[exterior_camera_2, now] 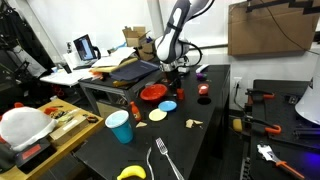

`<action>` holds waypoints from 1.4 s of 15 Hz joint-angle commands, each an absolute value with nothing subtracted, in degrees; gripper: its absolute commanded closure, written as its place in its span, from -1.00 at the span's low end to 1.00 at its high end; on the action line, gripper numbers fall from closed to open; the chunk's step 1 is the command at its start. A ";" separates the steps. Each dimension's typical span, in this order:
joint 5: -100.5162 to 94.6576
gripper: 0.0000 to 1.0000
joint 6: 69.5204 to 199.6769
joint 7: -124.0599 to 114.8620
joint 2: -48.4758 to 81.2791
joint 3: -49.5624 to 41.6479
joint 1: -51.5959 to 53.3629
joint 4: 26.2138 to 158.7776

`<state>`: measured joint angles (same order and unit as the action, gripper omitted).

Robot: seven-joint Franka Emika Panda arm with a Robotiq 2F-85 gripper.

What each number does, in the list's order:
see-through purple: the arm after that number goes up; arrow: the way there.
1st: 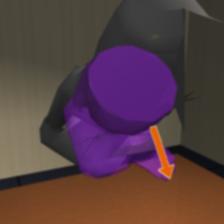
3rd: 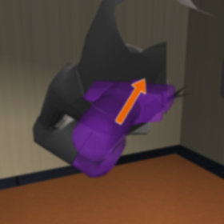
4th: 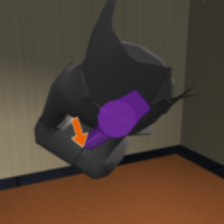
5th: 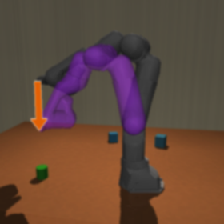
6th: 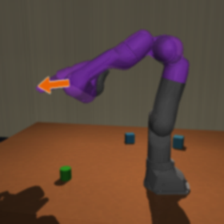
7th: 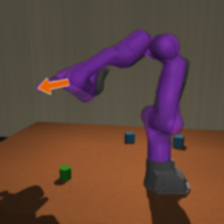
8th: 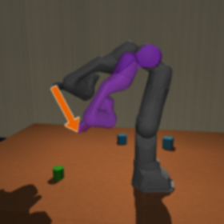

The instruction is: Move the orange object to the left

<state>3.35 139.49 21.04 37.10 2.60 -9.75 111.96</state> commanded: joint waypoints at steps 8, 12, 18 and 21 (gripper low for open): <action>0.90 0.50 140.00 19.74 36.06 2.47 -7.22 112.37; -0.71 0.50 140.18 18.52 32.53 1.37 -6.79 114.90; -4.58 0.50 140.69 19.57 24.00 2.78 -4.51 119.33; -5.68 0.50 140.32 21.31 20.01 5.12 -2.12 121.20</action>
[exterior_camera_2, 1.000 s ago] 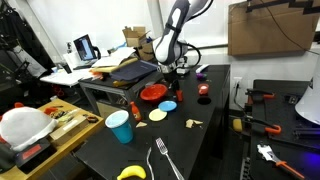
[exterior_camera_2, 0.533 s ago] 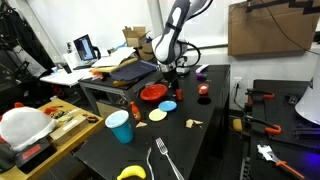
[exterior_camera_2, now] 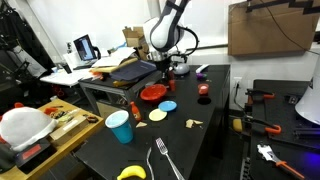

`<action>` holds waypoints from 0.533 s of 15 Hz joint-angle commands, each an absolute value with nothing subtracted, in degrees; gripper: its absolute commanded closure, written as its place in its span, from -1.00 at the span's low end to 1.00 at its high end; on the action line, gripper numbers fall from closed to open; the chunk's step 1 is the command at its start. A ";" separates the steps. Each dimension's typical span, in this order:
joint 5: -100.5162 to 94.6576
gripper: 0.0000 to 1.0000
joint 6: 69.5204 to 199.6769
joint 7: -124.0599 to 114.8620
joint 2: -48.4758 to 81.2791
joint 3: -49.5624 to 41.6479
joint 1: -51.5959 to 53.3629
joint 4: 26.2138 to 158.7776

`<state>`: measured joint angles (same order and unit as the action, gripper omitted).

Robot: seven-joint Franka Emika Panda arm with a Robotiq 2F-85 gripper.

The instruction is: Move the orange object to the left

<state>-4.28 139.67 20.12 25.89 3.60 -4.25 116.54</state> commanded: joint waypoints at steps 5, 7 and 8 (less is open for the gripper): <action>-7.11 0.50 140.58 24.85 19.09 9.68 2.51 121.76; -7.38 0.50 140.41 27.21 20.40 11.08 3.64 121.41; -7.22 0.50 140.42 28.30 20.99 11.68 4.00 121.49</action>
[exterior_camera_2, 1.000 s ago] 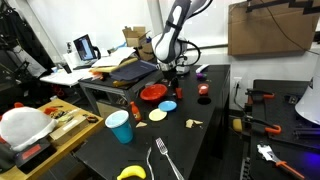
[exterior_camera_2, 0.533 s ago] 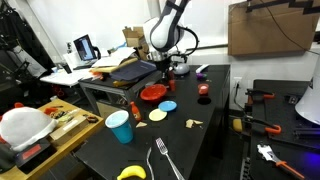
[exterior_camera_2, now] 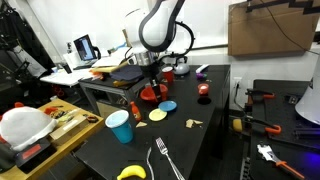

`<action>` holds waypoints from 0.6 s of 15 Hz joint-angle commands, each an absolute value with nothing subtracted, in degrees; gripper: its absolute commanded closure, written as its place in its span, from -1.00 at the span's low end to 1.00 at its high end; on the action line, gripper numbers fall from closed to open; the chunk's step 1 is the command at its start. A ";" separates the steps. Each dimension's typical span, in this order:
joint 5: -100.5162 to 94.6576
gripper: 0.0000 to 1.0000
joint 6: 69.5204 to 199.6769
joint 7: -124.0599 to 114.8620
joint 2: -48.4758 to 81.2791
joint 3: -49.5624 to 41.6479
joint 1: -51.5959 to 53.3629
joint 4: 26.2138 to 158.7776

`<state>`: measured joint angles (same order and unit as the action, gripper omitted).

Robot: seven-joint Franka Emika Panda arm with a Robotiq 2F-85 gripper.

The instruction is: Move the orange object to the left

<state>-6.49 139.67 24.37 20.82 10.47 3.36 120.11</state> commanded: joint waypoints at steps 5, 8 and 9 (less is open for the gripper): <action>-7.16 0.50 140.71 33.81 25.58 13.32 4.00 121.36; -7.45 0.50 140.69 37.02 29.78 13.35 3.83 120.05; -7.47 0.50 140.54 38.07 31.05 13.40 3.78 119.60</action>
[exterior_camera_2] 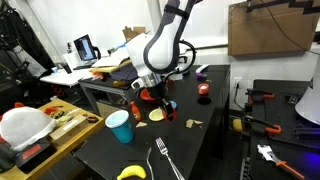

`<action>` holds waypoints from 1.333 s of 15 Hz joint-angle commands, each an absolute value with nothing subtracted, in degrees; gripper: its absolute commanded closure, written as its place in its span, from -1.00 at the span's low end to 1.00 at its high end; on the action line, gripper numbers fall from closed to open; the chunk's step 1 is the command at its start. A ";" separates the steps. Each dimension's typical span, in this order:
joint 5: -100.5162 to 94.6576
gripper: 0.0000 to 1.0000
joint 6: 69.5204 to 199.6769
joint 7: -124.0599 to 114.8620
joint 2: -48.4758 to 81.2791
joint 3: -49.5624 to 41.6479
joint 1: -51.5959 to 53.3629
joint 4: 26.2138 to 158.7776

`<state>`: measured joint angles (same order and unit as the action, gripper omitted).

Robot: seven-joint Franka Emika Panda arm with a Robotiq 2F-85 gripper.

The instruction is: Move the orange object to the left

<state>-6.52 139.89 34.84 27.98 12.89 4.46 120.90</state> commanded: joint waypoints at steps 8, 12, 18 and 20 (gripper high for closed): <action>-8.11 -1.00 140.03 42.53 34.98 13.51 3.94 117.30; -8.25 -1.00 139.62 41.88 31.42 13.38 4.04 119.03; -4.67 -1.00 139.05 42.92 25.81 14.03 1.38 120.44; -3.08 -1.00 139.32 42.52 24.38 13.53 0.25 120.41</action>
